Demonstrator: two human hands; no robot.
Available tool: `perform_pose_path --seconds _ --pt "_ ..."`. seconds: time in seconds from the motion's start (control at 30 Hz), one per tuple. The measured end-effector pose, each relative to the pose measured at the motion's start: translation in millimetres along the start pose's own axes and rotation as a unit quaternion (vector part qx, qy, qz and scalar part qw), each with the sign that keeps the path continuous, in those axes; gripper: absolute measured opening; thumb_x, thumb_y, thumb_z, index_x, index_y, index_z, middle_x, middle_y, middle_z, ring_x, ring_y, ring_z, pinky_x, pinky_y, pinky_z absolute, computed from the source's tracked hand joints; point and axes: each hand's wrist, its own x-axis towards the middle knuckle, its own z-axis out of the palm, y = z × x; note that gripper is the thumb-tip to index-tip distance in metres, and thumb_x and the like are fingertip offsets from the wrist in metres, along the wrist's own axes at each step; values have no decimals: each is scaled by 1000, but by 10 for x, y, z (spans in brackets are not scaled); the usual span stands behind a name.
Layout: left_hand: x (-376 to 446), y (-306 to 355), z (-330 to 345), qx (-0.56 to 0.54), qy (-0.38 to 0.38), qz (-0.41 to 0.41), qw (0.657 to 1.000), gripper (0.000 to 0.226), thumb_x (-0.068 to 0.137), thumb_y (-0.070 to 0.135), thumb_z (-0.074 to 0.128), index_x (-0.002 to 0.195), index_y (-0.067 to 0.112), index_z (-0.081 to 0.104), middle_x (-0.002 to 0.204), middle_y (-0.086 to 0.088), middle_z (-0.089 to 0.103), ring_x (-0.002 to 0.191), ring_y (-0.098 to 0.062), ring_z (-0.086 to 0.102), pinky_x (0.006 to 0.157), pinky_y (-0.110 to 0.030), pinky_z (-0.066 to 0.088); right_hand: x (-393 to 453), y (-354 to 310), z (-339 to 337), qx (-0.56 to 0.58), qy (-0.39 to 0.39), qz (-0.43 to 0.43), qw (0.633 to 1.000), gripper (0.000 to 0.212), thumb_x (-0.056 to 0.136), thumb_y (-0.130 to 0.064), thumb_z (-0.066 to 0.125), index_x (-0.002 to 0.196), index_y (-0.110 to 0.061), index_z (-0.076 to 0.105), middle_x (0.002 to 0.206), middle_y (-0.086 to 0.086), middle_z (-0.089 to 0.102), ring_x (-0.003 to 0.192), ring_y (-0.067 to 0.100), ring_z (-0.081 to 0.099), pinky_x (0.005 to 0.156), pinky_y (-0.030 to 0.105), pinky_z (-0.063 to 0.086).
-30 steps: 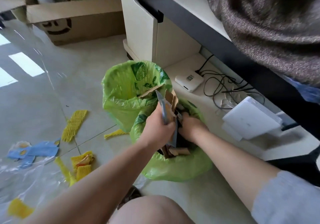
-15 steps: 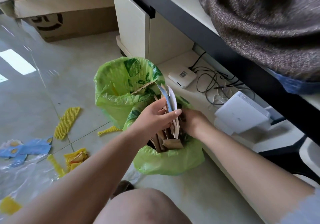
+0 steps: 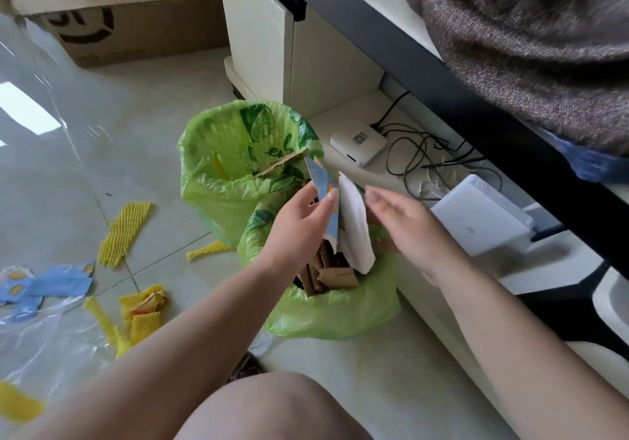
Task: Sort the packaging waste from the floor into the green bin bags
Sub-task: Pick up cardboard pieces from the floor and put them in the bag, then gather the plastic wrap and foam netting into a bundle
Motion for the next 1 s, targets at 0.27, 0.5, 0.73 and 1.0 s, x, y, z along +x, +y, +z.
perform_pose_path --seconds 0.27,0.5,0.73,1.0 --pt "142 -414 53 327 -31 97 940 28 94 11 38 110 11 61 135 0 49 114 -22 54 89 -34 50 8 123 440 -245 0 -25 969 23 98 -27 39 89 -16 57 74 3 59 70 26 50 57 33 35" --pt "77 -336 -69 202 -75 14 977 43 80 32 67 120 19 59 124 1 61 115 -16 58 97 -39 49 69 171 460 -236 55 -9 970 37 93 -20 51 129 -20 54 128 6 60 115 26 55 85 25 41" --pt "-481 -313 -968 -18 85 -101 991 54 87 18 64 137 17 44 133 -3 56 104 -10 61 89 -28 52 -35 -356 906 -74 136 -325 933 39 88 -25 51 126 -15 56 135 5 44 128 18 46 101 46 45" --pt "-1316 -949 -2096 -60 308 -207 927 33 89 14 61 121 12 57 119 -6 64 97 -17 61 80 -34 49 10 -633 1848 -162 -141 -371 903 34 86 -24 52 117 -14 63 125 6 54 118 17 52 97 44 47"
